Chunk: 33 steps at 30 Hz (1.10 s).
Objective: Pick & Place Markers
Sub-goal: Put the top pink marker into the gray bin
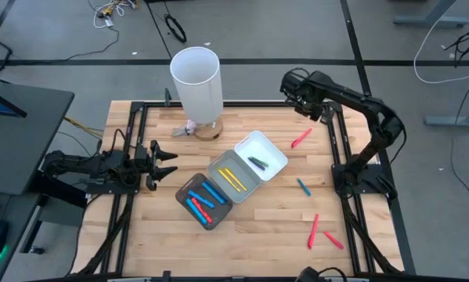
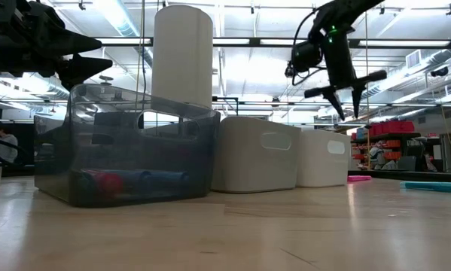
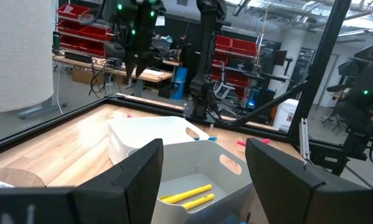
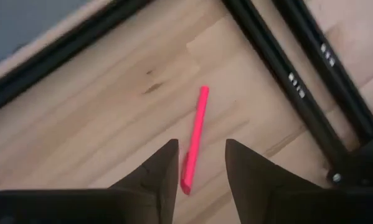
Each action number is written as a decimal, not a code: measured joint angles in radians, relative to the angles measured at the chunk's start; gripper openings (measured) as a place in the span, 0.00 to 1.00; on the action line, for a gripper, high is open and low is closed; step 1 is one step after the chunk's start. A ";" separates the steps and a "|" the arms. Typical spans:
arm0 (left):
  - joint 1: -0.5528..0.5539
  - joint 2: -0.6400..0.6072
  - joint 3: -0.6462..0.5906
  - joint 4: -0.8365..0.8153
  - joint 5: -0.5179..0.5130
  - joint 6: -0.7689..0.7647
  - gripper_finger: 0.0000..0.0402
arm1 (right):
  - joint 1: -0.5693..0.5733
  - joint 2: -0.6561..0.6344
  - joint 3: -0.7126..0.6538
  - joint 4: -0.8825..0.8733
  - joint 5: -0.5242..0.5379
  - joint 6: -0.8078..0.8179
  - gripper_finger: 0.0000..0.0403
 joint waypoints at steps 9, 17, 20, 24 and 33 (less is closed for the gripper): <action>0.000 0.000 0.000 0.000 0.000 0.001 0.58 | 0.007 0.002 -0.264 0.250 -0.161 0.069 0.33; 0.000 0.000 0.000 0.000 0.000 0.003 0.58 | 0.003 0.002 -0.403 0.416 -0.172 0.074 0.33; 0.000 0.000 0.000 0.000 0.000 0.003 0.58 | -0.006 0.002 -0.449 0.465 -0.172 0.074 0.33; 0.000 0.000 0.000 -0.001 0.000 0.003 0.58 | -0.024 0.002 -0.505 0.545 -0.171 0.070 0.33; 0.000 0.000 0.000 -0.001 0.000 0.003 0.58 | -0.050 0.000 -0.582 0.692 -0.163 0.023 0.33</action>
